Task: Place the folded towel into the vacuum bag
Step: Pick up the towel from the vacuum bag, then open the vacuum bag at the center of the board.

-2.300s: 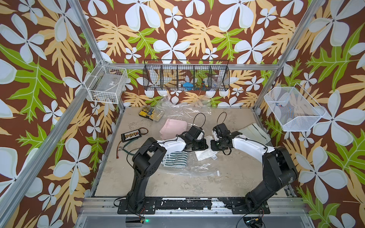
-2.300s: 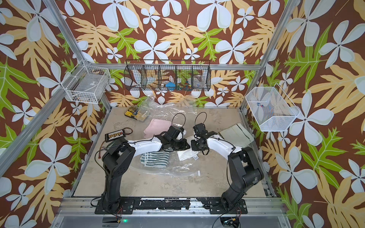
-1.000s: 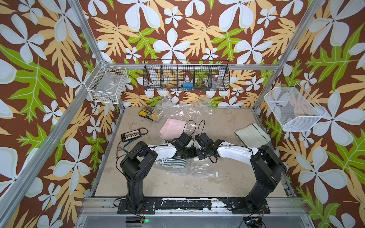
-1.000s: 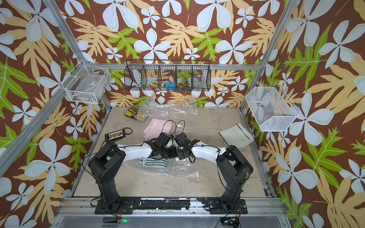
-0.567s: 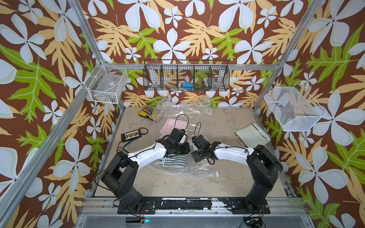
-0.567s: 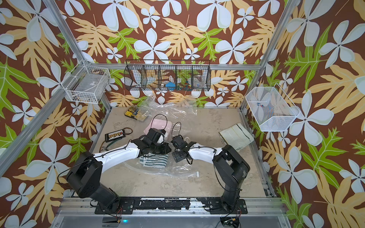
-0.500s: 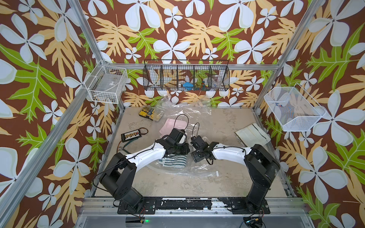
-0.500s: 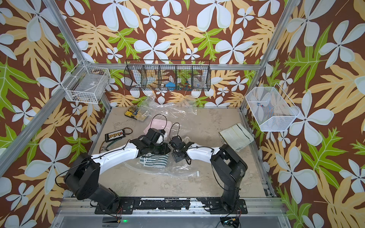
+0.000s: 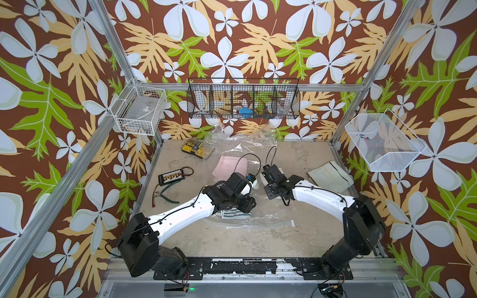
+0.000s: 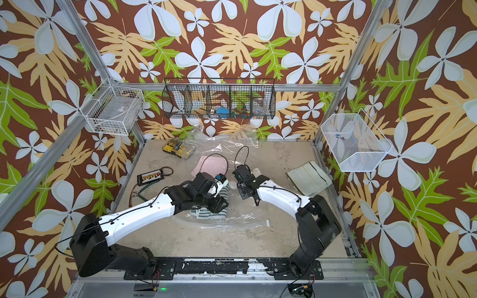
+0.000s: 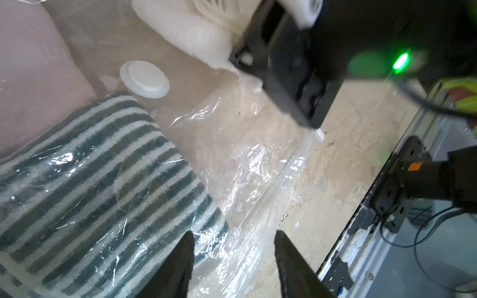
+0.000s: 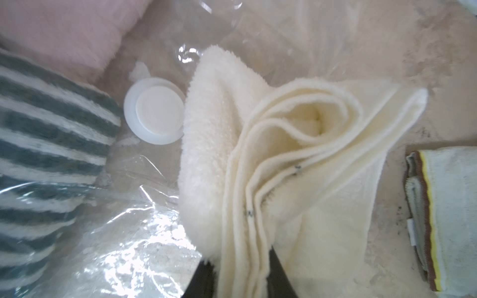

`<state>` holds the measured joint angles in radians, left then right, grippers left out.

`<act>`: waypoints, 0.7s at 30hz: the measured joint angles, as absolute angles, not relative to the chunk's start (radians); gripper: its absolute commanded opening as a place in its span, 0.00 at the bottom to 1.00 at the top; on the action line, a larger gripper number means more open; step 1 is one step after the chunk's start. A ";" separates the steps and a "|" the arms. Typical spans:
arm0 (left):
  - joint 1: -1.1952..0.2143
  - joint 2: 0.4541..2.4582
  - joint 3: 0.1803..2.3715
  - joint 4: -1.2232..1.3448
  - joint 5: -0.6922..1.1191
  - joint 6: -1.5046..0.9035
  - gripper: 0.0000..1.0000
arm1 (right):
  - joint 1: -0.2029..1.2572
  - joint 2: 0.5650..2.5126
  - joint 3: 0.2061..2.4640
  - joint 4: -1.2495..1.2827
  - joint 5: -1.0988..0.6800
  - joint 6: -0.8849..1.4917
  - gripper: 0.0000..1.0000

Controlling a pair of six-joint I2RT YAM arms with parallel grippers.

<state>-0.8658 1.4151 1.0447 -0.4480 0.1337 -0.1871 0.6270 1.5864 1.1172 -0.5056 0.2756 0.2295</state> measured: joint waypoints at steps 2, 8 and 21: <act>-0.933 1.420 1.047 -0.465 0.099 -0.139 0.59 | 0.595 1.504 1.085 -0.516 0.240 0.237 0.18; -1.143 1.471 1.039 -0.513 -0.095 -0.007 0.64 | 0.510 1.280 0.932 -0.544 0.116 0.291 0.18; -1.293 1.641 0.935 -0.482 -0.577 0.080 0.58 | 0.480 1.075 0.740 -0.553 0.015 0.389 0.19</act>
<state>-1.2926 1.6405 0.9352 -0.4820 -0.5766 0.0799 0.4805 1.0752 0.7403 -0.5529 0.0147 0.3889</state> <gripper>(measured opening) 0.612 0.241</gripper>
